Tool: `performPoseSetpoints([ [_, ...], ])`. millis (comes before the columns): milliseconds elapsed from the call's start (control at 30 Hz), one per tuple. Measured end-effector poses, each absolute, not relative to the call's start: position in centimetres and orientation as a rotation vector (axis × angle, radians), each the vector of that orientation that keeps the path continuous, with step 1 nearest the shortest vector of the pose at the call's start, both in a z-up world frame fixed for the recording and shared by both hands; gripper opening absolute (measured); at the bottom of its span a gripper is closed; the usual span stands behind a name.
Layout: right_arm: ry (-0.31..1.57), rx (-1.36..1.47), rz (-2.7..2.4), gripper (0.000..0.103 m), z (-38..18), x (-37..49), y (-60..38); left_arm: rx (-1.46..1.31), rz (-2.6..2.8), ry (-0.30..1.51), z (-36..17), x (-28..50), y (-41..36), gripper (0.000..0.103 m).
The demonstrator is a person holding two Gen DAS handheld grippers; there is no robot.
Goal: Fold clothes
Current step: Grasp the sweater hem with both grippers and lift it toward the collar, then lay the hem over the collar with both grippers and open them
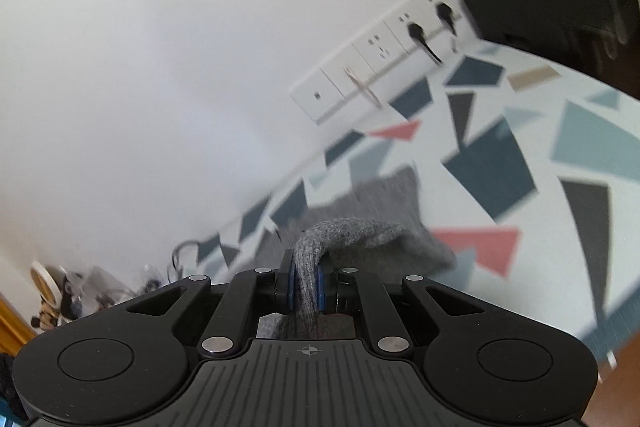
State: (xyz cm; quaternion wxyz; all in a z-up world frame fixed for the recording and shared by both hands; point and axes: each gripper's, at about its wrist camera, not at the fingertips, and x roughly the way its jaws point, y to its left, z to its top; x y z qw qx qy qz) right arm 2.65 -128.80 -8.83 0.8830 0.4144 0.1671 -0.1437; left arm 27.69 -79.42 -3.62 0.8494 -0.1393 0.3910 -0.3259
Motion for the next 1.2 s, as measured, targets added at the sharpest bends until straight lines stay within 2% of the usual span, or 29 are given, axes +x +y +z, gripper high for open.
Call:
performPoseSetpoints([
  [333, 0.378, 0.888, -0.285, 0.009, -9.6, 12.9, -135.1, -0.226, -0.553, 0.836, -4.5, 36.5, -85.7, 0.008],
  [600, 0.529, 0.870, -0.324, 0.009, -16.7, 20.0, -139.6, -0.121, -0.400, 0.976, -10.7, 41.9, -90.7, 0.009],
  [733, 0.637, 0.848, -0.339, 0.009, -21.1, 22.3, -141.1, -0.112, -0.363, 0.986, -12.6, 42.5, -91.7, 0.011],
  [800, 0.659, 0.857, -0.325, 0.011, -22.1, 22.7, -141.7, -0.092, -0.381, 0.985, -12.5, 42.4, -92.1, 0.019],
  [833, 0.656, 0.871, -0.316, 0.013, -22.3, 22.7, -142.0, -0.084, -0.394, 0.989, -12.5, 42.4, -92.2, 0.035],
  [867, 0.653, 0.889, -0.307, 0.015, -22.4, 22.6, -142.3, -0.077, -0.433, 1.003, -12.2, 42.5, -92.4, 0.065],
  [900, 0.648, 0.906, -0.305, 0.017, -22.2, 22.4, -142.5, -0.070, -0.471, 1.018, -12.0, 42.6, -92.5, 0.080],
  [933, 0.642, 0.922, -0.311, 0.025, -22.0, 22.2, -142.7, -0.049, -0.485, 1.032, -11.7, 42.6, -92.7, 0.092],
  [967, 0.633, 0.925, -0.326, 0.031, -21.6, 22.0, -142.7, -0.014, -0.484, 1.025, -11.1, 42.4, -92.8, 0.092],
  [1033, 0.598, 0.906, -0.380, 0.059, -20.3, 21.1, -142.3, 0.094, -0.488, 0.979, -9.8, 41.6, -93.0, 0.095],
  [1100, 0.558, 0.904, -0.427, 0.064, -18.9, 19.9, -141.9, 0.180, -0.503, 0.929, -8.5, 40.5, -92.8, 0.097],
  [1200, 0.561, 0.853, -0.485, 0.064, -17.4, 18.4, -140.0, 0.233, -0.541, 0.882, -7.2, 38.6, -91.8, 0.099],
])
